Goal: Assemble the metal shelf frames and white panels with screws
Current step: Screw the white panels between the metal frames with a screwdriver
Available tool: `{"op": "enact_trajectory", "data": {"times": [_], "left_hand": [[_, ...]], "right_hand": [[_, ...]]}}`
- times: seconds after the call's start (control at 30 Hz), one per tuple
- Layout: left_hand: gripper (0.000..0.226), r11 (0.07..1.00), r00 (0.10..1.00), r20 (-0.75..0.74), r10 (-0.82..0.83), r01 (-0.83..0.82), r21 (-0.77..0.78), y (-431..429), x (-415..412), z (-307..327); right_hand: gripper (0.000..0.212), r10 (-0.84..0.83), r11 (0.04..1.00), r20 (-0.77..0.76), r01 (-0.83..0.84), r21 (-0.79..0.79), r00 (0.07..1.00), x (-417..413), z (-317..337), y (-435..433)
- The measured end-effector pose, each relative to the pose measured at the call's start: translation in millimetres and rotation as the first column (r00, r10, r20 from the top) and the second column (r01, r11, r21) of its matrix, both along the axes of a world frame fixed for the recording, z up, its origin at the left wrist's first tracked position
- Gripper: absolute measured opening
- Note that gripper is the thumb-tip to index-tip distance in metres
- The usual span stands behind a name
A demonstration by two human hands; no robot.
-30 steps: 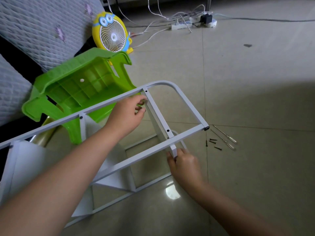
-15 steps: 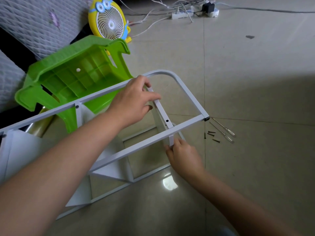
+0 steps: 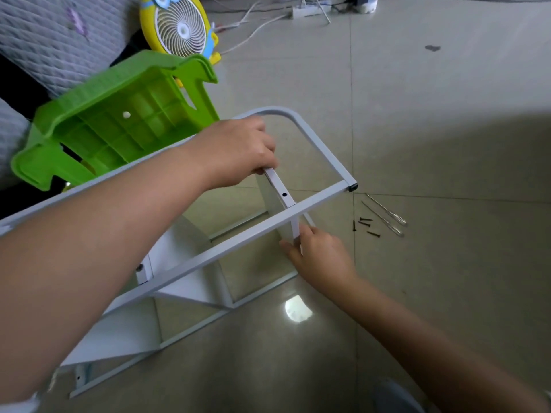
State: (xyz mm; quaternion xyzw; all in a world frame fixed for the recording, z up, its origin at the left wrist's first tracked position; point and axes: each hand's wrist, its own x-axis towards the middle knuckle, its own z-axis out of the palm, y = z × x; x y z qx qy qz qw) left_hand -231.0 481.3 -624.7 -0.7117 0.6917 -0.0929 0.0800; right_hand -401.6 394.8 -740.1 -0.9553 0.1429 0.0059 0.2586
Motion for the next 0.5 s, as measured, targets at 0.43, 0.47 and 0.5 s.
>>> {"op": "enact_trajectory", "data": {"times": [0.43,0.47,0.5], "left_hand": [[0.026,0.998,0.996,0.092,0.014,-0.019,0.061,-4,-4,0],[0.019,0.995,0.996,0.078,0.045,-0.052,0.085,-6,-6,2],[0.014,0.980,0.989,0.080,0.126,-0.137,0.147,-8,-7,2]], "right_hand": [[0.039,0.290,0.915,0.613,-0.024,-0.403,0.735,-7,47,-46],[0.039,0.323,0.898,0.567,-0.056,-0.436,0.758,-4,51,-46],[0.036,0.343,0.884,0.531,-0.075,-0.461,0.775,-1,54,-45]]}}
